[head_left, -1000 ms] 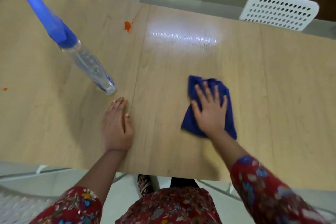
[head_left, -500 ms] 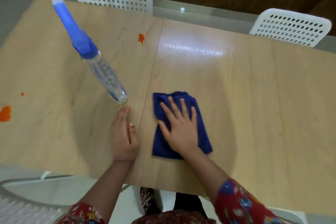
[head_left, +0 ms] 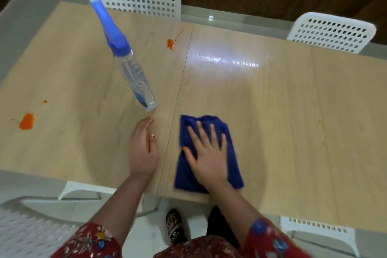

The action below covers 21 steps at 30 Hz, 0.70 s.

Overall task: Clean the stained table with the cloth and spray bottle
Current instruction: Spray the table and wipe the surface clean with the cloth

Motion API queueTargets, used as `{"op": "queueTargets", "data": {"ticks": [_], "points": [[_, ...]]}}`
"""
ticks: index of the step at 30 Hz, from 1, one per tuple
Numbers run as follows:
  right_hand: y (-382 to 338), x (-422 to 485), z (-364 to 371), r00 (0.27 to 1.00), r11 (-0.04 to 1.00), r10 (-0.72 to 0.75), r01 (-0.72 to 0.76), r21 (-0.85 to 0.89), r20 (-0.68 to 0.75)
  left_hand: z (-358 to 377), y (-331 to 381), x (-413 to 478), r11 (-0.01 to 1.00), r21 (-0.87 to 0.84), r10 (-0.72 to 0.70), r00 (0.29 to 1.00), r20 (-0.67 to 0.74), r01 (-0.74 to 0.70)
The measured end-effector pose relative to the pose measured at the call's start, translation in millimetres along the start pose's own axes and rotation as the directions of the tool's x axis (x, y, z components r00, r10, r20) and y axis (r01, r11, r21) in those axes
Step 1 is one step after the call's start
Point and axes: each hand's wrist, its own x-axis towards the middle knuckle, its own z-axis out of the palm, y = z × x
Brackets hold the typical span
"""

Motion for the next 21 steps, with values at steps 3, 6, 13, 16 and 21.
{"op": "queueTargets", "data": {"ticks": [3, 6, 13, 16, 21], "points": [[44, 9, -8, 0.964, 0.961, 0.266, -0.267, -0.068, -0.027, -12, -20, -13, 0.961, 0.252, 0.078, 0.988, 0.135, -0.110], [27, 52, -10, 0.887, 0.885, 0.462, -0.462, -0.047, -0.026, -13, -25, -16, 0.945, 0.314, 0.049, 0.990, 0.131, -0.089], [-66, -7, 15, 0.996, 0.996, 0.088, -0.088, -0.006, 0.002, -16, -21, -16, 0.946, 0.295, 0.094, 0.985, 0.147, -0.134], [-30, -54, 10, 0.998, 0.997, 0.068, -0.068, -0.024, -0.003, -18, -20, -17, 0.945, 0.288, 0.111, 0.981, 0.160, -0.154], [20, -21, -7, 0.887, 0.884, 0.461, -0.461, -0.074, -0.016, -18, -18, -17, 0.946, 0.277, 0.119, 0.976, 0.183, -0.167]]}}
